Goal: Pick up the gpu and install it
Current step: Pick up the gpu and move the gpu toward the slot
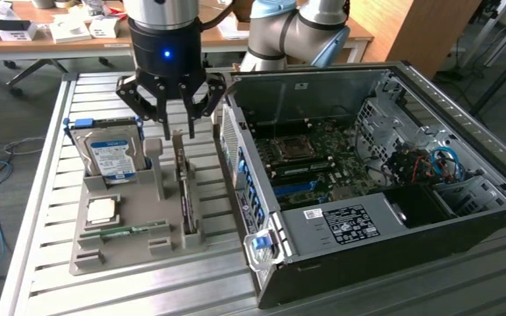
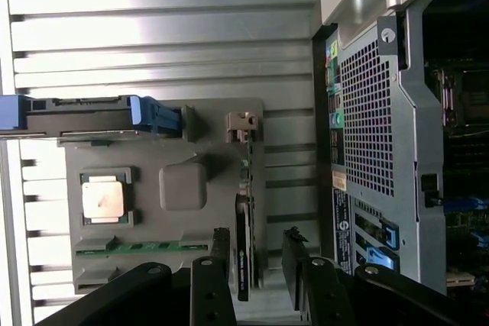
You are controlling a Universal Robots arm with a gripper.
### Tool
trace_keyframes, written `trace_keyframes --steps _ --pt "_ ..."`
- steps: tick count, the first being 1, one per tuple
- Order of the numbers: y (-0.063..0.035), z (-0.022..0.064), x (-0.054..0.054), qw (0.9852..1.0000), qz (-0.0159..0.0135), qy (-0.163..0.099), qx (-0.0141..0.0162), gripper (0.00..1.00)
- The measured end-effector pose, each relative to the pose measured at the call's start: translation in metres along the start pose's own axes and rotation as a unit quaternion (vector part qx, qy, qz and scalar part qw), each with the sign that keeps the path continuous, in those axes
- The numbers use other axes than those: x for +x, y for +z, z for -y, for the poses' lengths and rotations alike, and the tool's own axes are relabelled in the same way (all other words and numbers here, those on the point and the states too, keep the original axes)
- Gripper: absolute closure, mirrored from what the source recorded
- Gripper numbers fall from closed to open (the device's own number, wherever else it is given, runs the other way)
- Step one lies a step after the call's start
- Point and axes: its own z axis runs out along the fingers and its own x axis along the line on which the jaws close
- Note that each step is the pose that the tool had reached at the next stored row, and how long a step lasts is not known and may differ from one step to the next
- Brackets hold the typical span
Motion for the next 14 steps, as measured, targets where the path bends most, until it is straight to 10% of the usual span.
trace_keyframes --steps 14 --pt "0.0014 0.0212 -0.002 1.0 0.0 0.0 0.0 0.59"
